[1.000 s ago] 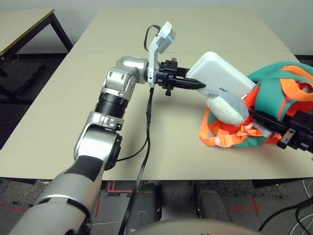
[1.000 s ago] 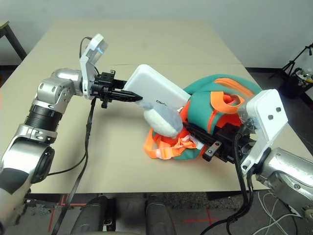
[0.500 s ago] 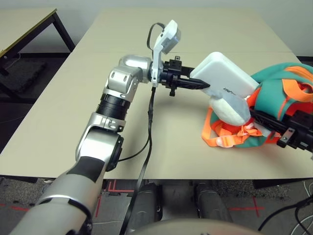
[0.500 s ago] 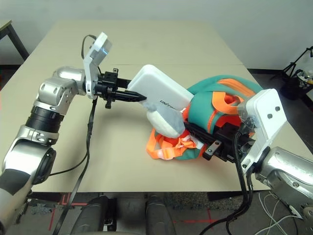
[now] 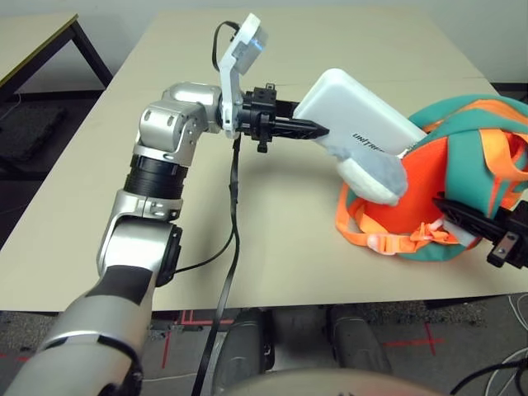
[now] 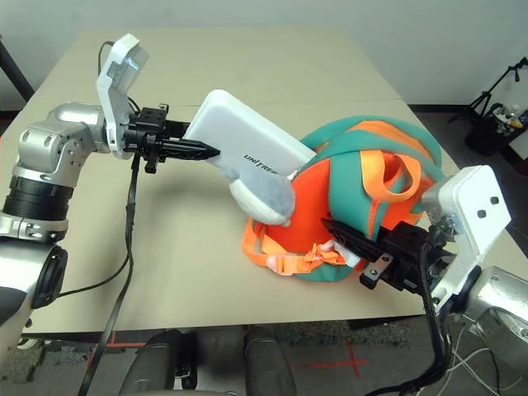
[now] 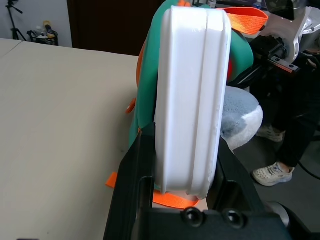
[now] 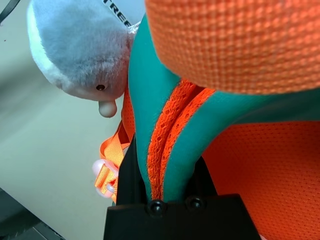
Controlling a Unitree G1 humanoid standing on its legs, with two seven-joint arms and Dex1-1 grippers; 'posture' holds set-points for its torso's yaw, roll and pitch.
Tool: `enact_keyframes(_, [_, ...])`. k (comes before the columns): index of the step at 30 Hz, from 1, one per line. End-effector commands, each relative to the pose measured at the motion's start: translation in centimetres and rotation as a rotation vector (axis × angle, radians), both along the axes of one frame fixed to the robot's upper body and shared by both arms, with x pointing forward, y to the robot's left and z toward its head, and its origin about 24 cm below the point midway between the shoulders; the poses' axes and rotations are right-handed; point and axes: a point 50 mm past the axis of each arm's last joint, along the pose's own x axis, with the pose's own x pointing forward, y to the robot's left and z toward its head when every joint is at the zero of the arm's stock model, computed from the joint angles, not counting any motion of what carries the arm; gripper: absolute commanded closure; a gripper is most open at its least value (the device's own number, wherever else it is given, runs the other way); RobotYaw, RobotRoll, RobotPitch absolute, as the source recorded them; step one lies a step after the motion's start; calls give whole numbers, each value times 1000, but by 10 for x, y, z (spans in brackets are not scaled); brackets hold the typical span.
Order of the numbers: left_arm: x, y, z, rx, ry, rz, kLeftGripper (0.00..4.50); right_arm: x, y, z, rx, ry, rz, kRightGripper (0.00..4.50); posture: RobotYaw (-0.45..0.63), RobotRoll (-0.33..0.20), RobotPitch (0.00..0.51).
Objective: Put the pencil case into the backpack and zip it.
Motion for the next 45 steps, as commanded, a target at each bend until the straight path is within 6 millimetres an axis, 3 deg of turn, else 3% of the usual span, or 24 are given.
enact_keyframes(1, [0, 4, 10, -40, -45, 35, 3159, -2, -2, 2, -13, 4, 1, 4303, -227, 0, 148])
enact_keyframes(10, [5, -3, 19, -82, -113, 70, 3164, 1, -4, 4, -22, 9, 6, 4303, -221, 0, 162])
enact_keyframes(19, [-2, -33, -11, -133, 20, 4, 3164, 4, 0, 3, -17, 9, 18, 4303, -223, 0, 165])
enact_keyframes(27, [-3, -48, -38, -49, 123, -51, 3165, 5, 2, 1, -7, 12, 24, 4303, -218, 0, 162])
enact_keyframes(35, [9, -62, -37, 54, 128, -118, 3165, 8, 5, -2, 3, 10, 33, 4303, -221, 0, 153])
enact_keyframes(45, [10, -89, -53, 114, 119, -209, 3165, 10, 8, -4, 10, -5, 40, 4303, -236, 0, 143])
